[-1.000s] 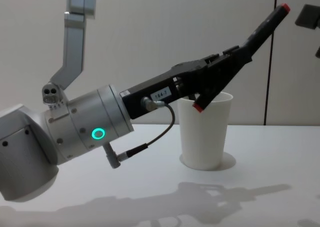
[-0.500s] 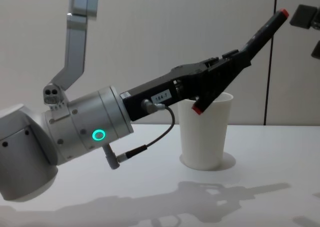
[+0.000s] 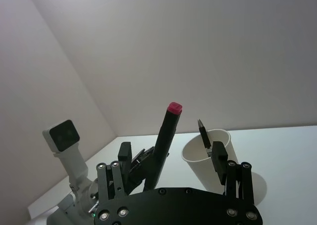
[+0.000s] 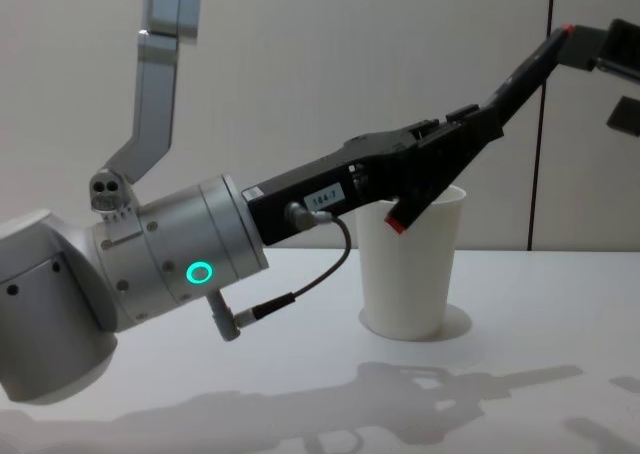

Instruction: Place the pen into the pen holder.

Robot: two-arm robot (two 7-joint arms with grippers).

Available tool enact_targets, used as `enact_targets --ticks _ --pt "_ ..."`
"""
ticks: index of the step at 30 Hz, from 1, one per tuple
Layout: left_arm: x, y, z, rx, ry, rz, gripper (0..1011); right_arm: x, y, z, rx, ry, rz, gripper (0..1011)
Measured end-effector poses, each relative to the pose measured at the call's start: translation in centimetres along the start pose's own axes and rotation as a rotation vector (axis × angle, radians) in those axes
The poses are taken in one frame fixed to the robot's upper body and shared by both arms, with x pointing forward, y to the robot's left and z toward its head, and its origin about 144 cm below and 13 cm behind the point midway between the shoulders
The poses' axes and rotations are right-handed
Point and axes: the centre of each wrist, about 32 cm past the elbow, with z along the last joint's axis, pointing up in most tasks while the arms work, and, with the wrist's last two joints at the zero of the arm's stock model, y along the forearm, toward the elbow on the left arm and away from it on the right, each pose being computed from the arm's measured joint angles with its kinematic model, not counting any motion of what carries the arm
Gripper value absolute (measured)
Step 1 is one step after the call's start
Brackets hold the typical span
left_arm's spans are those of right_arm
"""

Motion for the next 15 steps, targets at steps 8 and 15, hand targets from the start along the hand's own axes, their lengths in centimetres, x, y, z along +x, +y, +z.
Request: enact_targets --ticks 8,15 --pt "0.0 0.0 0.0 0.001 0.0 0.0 182 -0.3 0.8 -0.4 -0.002 0.019 -0.029 1001" --pt "0.0 0.0 0.0 0.001 0.0 0.0 182 -0.6 1.6 -0.7 -0.004 0.039 -0.052 1001"
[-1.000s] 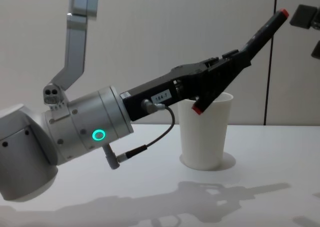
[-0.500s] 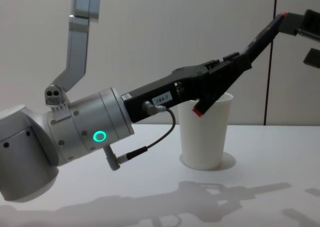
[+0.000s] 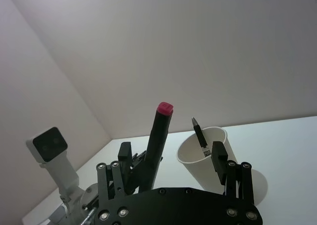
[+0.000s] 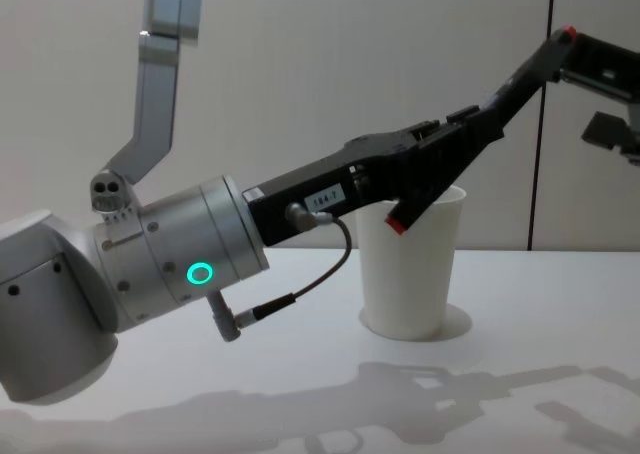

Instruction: Place the pen into the pen holder.

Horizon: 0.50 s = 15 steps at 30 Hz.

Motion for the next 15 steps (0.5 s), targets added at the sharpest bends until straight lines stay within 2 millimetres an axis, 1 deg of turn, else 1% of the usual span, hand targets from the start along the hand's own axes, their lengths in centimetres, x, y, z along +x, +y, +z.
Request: enact_targets --ticks 15 --pt "0.0 0.0 0.0 0.0 0.001 0.0 182 -0.7 1.6 -0.5 0.003 0.043 -0.031 1001"
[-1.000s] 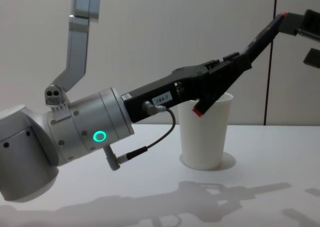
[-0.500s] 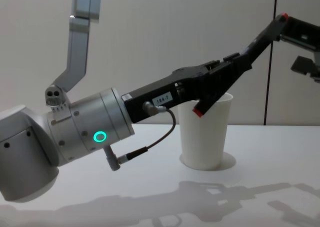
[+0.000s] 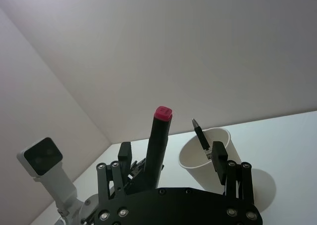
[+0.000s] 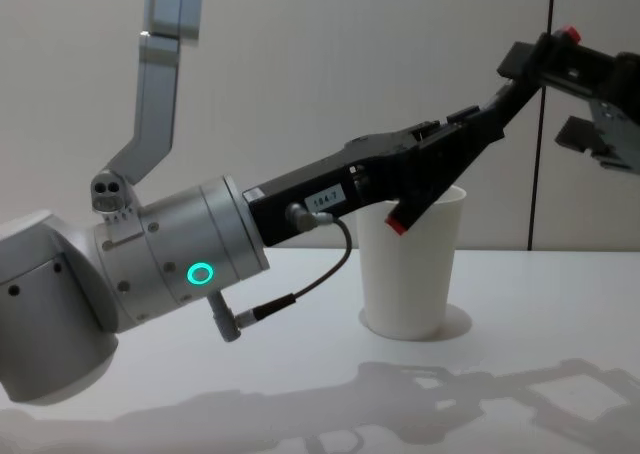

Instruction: Place the pen into the pen holder.

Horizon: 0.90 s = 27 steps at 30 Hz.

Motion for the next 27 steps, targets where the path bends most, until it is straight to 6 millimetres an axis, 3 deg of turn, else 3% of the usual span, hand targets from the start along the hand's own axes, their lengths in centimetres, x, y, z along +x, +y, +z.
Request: enact_targets --ticks 27 --pt "0.0 0.0 0.0 0.0 0.0 0.0 182 -2.0 1.6 -0.9 0.04 0.041 -0.045 1001"
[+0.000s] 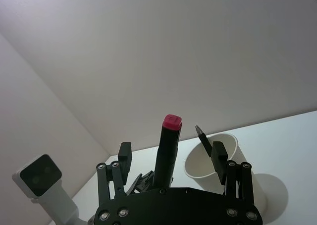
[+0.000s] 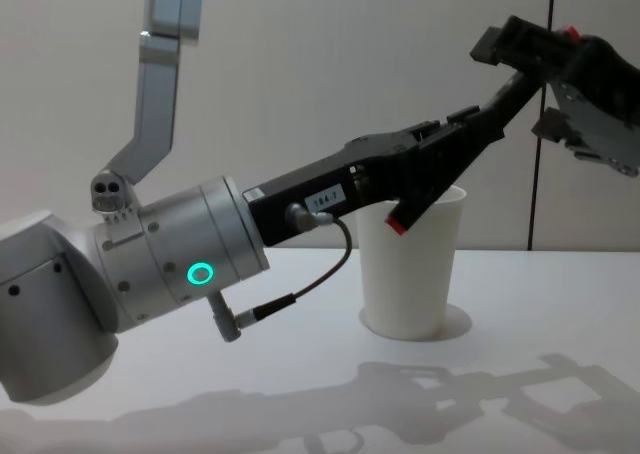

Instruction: Place the pen into the pen holder.

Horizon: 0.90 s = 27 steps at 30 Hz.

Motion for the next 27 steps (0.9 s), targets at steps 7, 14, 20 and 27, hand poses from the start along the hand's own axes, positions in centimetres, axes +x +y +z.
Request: enact_targets --ticks 7,14,20,27 --pt "0.0 0.0 0.0 0.0 0.0 0.0 182 -0.44 0.25 -0.19 0.014 0.0 -0.017 1001" --pt "0.0 0.0 0.0 0.0 0.0 0.0 181 -0.74 0.45 -0.33 0.023 0.001 -0.031 1001" --pt "0.0 0.0 0.0 0.0 0.0 0.0 182 -0.89 0.56 -0.37 0.029 0.0 -0.04 1001" --pt "0.0 0.0 0.0 0.0 0.0 0.0 182 -1.03 0.65 -0.43 0.032 0.0 -0.046 889"
